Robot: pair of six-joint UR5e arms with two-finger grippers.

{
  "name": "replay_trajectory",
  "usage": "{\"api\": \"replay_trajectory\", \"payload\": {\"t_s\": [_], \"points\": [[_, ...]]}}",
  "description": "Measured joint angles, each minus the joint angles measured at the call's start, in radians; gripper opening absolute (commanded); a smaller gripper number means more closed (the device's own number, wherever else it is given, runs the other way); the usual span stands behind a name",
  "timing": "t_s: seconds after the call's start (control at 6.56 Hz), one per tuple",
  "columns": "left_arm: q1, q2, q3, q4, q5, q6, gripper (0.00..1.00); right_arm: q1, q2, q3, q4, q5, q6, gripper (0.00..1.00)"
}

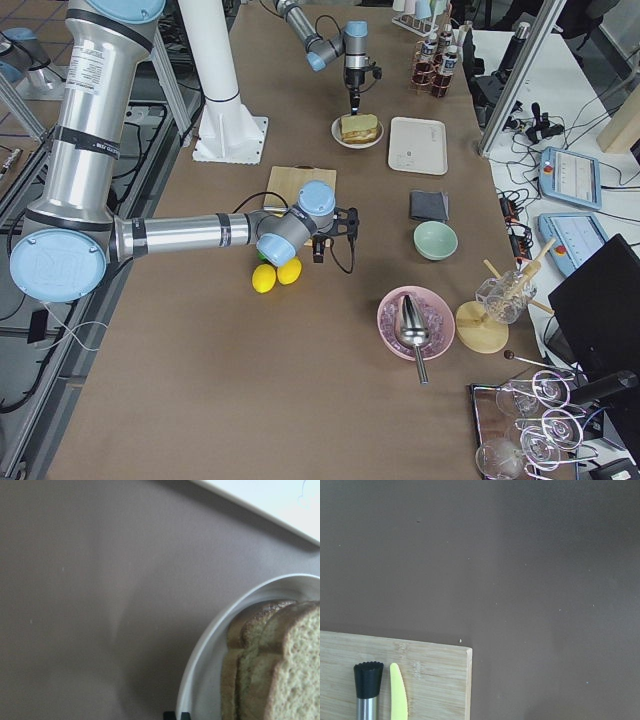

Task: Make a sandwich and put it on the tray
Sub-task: 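Slide the plate with the left gripper onto the white tray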

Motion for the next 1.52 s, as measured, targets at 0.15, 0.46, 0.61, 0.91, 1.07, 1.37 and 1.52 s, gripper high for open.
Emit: {"api": "replay_trajectory", "payload": {"t_s": [0.15,0.46,0.61,0.91,1.07,1.37,1.52], "points": [[-0.042,-0.035,0.038,0.032,-0.016,0.051,0.0,0.0,0.0,0.0,0.0,0.0,0.0,0.99],[-0.097,-0.124,0.159,0.064,-0.025,0.125,0.0,-0.002,0.0,0.0,0.001,-0.001,0.0,1.0],[-0.115,-0.174,0.229,0.066,-0.026,0.148,0.0,-0.002,0.001,0.0,0.0,-0.004,0.0,1.0],[-0.128,-0.287,0.38,0.061,-0.02,0.163,0.0,-0.002,0.001,0.0,0.0,-0.009,0.001,0.99],[-0.131,-0.335,0.46,0.041,-0.018,0.174,0.0,-0.003,0.002,0.0,0.0,-0.011,0.001,1.0],[-0.137,-0.397,0.611,-0.031,-0.015,0.206,0.0,-0.004,0.006,-0.002,0.0,-0.013,0.001,1.0],[-0.138,-0.415,0.653,-0.049,-0.012,0.218,0.0,-0.004,0.008,-0.002,0.0,-0.014,0.002,1.0]]}}
